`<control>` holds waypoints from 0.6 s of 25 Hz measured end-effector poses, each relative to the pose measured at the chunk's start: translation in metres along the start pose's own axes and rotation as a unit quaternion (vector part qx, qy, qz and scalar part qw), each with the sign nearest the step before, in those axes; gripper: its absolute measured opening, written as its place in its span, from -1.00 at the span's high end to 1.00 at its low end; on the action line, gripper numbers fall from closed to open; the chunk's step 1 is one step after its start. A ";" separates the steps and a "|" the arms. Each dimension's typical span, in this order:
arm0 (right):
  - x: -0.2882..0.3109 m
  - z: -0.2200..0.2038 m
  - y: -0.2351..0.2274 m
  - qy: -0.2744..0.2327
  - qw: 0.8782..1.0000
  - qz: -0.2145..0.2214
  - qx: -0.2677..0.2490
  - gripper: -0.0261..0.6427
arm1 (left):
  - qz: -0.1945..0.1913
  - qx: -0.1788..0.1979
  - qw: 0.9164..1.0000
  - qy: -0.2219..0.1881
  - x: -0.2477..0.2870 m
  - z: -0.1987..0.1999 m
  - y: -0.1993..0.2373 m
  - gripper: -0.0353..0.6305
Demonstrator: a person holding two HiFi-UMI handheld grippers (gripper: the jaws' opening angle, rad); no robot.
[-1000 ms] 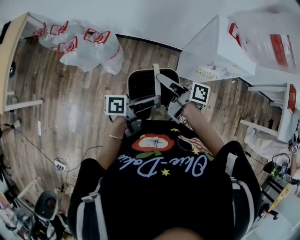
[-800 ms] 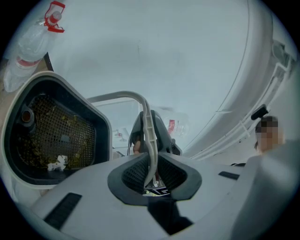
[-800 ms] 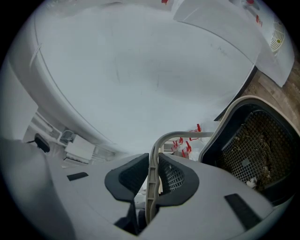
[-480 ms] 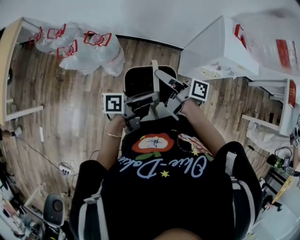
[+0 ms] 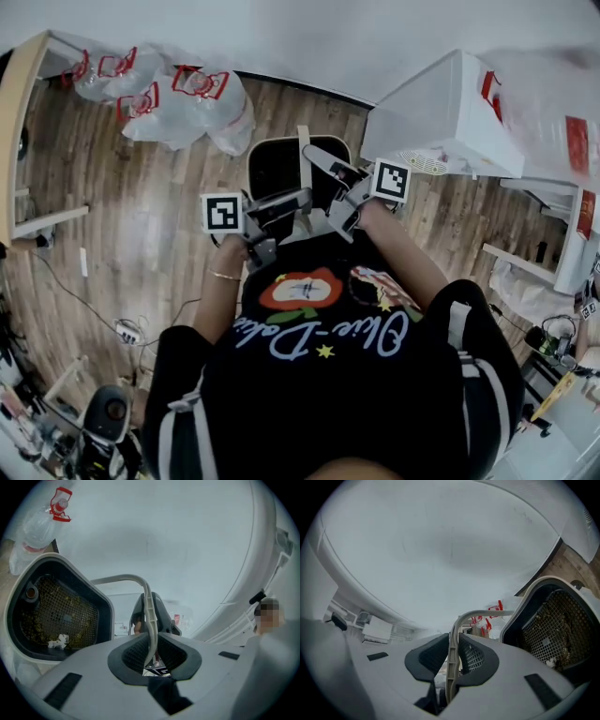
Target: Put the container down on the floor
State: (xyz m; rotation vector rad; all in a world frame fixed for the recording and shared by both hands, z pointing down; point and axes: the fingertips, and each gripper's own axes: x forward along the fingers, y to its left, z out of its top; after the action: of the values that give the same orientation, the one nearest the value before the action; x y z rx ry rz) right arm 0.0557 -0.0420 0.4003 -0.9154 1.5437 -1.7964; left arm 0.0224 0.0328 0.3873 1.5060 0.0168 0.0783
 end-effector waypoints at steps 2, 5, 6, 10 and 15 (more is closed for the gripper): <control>0.007 0.010 -0.004 0.010 1.000 0.001 0.005 0.76 | 0.002 -0.004 1.000 -0.010 0.005 0.011 0.004 0.73; 0.016 0.029 -0.015 0.030 1.000 -0.005 0.008 0.77 | 0.011 -0.007 1.000 -0.026 0.018 0.029 0.016 0.73; 0.019 0.035 -0.018 0.038 0.999 -0.009 0.007 0.77 | 0.015 -0.012 0.999 -0.032 0.022 0.033 0.021 0.73; 0.023 0.056 -0.038 0.061 0.998 -0.008 0.008 0.77 | 0.030 -0.010 0.998 -0.051 0.037 0.048 0.044 0.73; 0.000 0.029 -0.068 0.075 0.997 0.000 -0.007 0.77 | 0.036 -0.011 0.997 -0.066 0.032 0.008 0.075 0.72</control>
State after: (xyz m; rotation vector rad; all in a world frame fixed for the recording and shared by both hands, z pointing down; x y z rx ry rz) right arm 0.0788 -0.0487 0.4701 -0.8029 1.6493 -1.8936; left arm 0.0520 0.0318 0.4635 1.4870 -0.1440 0.0354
